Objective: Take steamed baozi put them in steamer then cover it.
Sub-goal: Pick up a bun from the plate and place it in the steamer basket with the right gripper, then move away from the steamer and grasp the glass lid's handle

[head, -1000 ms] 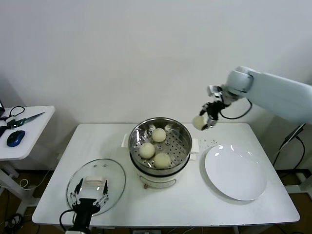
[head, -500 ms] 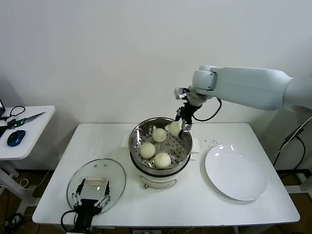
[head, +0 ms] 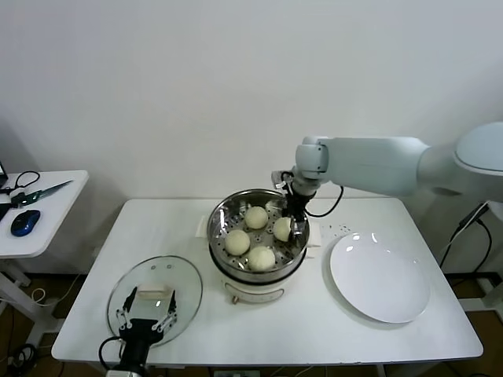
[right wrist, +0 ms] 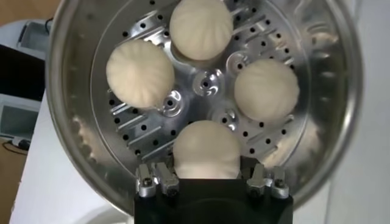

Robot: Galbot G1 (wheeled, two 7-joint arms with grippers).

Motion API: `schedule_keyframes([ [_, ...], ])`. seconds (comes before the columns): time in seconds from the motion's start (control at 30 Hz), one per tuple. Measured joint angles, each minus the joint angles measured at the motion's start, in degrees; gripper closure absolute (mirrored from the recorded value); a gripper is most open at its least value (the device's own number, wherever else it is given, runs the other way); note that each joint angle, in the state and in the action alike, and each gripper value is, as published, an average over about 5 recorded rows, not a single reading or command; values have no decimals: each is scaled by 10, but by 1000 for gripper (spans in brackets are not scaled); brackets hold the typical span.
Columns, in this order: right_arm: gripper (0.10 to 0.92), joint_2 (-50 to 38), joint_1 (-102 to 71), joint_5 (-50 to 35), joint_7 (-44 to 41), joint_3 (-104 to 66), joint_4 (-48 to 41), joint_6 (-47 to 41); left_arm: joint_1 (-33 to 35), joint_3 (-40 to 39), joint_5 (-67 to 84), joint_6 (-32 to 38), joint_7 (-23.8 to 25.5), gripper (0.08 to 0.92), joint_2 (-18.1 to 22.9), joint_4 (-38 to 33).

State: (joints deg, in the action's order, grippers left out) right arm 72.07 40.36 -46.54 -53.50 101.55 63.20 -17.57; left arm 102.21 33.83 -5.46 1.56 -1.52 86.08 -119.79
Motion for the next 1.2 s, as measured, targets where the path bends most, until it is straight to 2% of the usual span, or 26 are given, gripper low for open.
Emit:
schedule_keyframes([
  [0.27, 209, 2, -9, 8, 1, -8, -3, -3, -6, -1, -4, -3, 0, 177, 0, 2],
  [0.87, 203, -51, 33, 7, -31, -54, 20, 31, -9, -4, -16, -8, -1, 177, 2, -9],
  [1.0, 203, -85, 37, -10, -3, -68, 33, 67, -11, -4, -23, -9, -1, 177, 4, -8],
  [1.2, 203, -158, 15, -35, 85, -107, 70, 133, -21, 3, -31, -13, 0, 177, 7, -6],
])
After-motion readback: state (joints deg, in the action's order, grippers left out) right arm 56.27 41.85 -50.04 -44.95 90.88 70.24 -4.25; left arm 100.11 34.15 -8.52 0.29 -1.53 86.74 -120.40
